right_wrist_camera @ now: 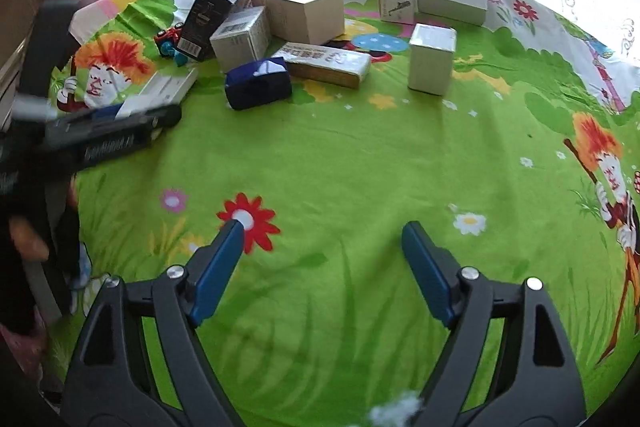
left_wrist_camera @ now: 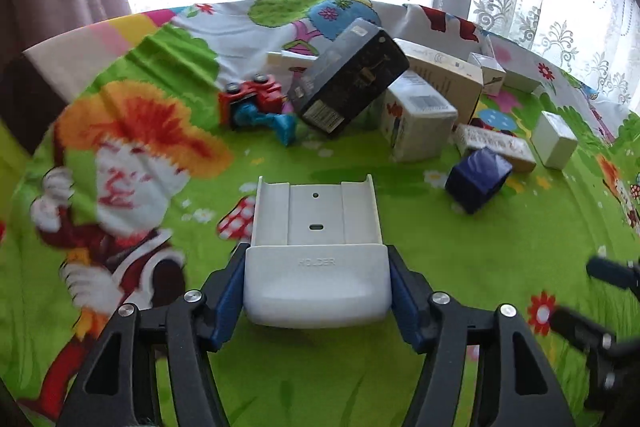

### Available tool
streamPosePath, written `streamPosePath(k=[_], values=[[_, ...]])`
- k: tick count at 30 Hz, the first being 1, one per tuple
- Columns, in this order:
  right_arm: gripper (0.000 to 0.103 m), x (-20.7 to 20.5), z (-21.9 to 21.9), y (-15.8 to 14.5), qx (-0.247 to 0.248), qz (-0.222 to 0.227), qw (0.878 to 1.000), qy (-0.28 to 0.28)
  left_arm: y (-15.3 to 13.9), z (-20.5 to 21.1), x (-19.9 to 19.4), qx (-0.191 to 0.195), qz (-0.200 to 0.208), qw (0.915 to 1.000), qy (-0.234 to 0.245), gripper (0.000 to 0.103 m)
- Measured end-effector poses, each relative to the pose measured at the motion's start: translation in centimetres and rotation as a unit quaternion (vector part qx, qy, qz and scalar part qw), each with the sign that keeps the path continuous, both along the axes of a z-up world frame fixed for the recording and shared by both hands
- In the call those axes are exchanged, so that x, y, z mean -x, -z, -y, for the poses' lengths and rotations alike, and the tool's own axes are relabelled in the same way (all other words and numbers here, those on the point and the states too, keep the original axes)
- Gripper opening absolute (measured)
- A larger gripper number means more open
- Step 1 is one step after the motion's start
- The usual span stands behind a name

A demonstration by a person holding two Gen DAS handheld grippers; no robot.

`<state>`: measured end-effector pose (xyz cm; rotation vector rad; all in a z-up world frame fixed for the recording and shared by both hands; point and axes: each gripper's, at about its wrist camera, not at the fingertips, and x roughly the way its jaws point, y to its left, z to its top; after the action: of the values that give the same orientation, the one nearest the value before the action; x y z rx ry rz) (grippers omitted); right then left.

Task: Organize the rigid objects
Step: 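Grasp the white plastic holder with the left gripper while the right grasps the blue box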

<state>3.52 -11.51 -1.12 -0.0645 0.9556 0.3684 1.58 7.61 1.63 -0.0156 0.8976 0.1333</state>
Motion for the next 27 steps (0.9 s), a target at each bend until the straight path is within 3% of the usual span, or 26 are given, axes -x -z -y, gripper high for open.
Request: streamPosePath(k=[5, 10, 13, 14, 15, 20, 22, 27], values=[[0.083, -3.3, -4.7, 0.3, 0.018, 0.023, 0.999, -0.027, -0.8, -2.2, 6.3, -0.015, 0.006, 0.9992, -0.037, 0.064], [0.083, -6.7, -7.4, 0.6, 0.040, 0.047, 0.998, -0.019, 0.1, -5.2, 8.3, 0.034, 0.003, 0.9974, -0.063, 0.064], [0.081, -7.2, -7.6, 0.5, 0.038, 0.051, 0.998, -0.029, 0.2, -5.2, 8.3, 0.030, 0.003, 0.9976, -0.063, 0.064], [0.058, -6.9, -7.5, 0.3, 0.037, 0.059, 0.997, -0.033, 0.2, -5.1, 8.1, 0.029, 0.003, 0.9977, -0.062, 0.064], [0.056, -6.6, -7.6, 0.2, 0.044, 0.062, 0.996, -0.037, 0.2, -5.0, 8.0, 0.029, 0.003, 0.9977, -0.061, 0.064], [0.056, -2.7, -6.3, 0.1, 0.036, 0.063, 0.997, -0.039, 0.3, -4.7, 7.5, 0.031, 0.002, 0.9977, -0.061, 0.066], [0.056, -0.7, -6.1, 0.1, 0.034, 0.061, 0.997, -0.044, 0.4, -4.2, 7.2, 0.022, -0.005, 0.9984, -0.051, 0.076], [0.056, 3.7, -6.0, 0.4, 0.034, 0.070, 0.996, -0.047, 0.5, -4.2, 7.0, 0.022, -0.007, 0.9985, -0.050, 0.079]])
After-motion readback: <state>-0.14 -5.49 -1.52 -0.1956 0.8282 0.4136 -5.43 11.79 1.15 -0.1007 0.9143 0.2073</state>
